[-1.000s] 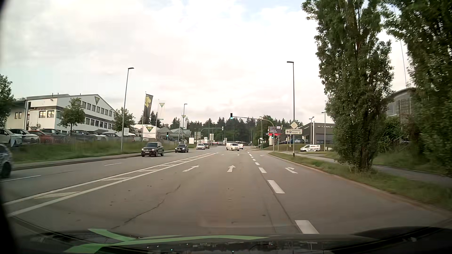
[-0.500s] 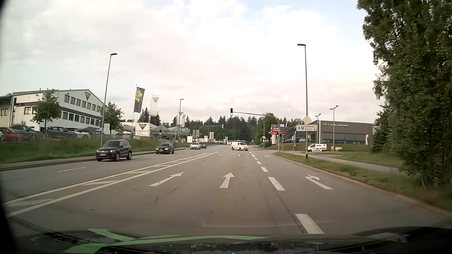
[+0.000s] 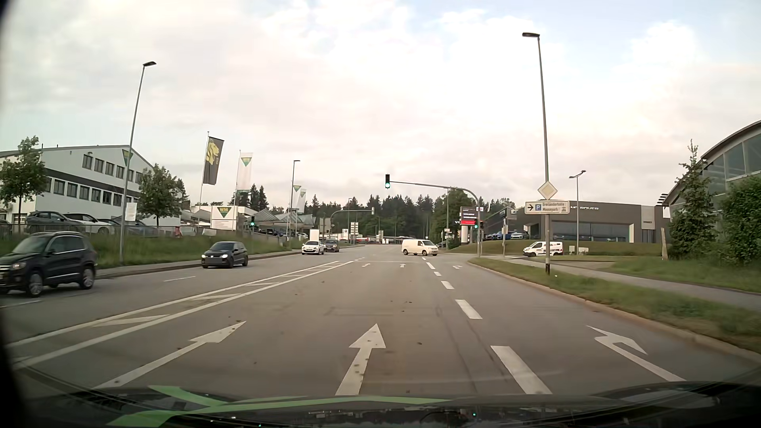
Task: Follow the waypoints while adhering to traffic rules and regulations
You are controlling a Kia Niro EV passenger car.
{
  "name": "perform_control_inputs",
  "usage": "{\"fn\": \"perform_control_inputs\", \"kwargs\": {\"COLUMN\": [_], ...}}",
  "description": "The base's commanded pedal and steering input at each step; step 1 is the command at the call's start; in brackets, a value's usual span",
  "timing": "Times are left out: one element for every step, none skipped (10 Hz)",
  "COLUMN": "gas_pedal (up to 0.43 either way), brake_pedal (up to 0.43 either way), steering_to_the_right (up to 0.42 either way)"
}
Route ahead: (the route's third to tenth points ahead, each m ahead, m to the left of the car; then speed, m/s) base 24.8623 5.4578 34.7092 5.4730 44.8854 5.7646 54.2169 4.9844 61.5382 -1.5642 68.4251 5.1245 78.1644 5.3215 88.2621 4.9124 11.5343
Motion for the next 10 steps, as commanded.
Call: {"fn": "perform_control_inputs", "kwargs": {"gas_pedal": [0.13,0.118,0.118,0.118,0.118,0.11,0.11,0.11,0.11,0.118], "brake_pedal": [0.0,0.0,0.0,0.0,0.0,0.0,0.0,0.0,0.0,0.0], "steering_to_the_right": [-0.001,-0.001,-0.002,-0.001,-0.002,-0.002,-0.001,-0.002,-0.002,-0.002]}}
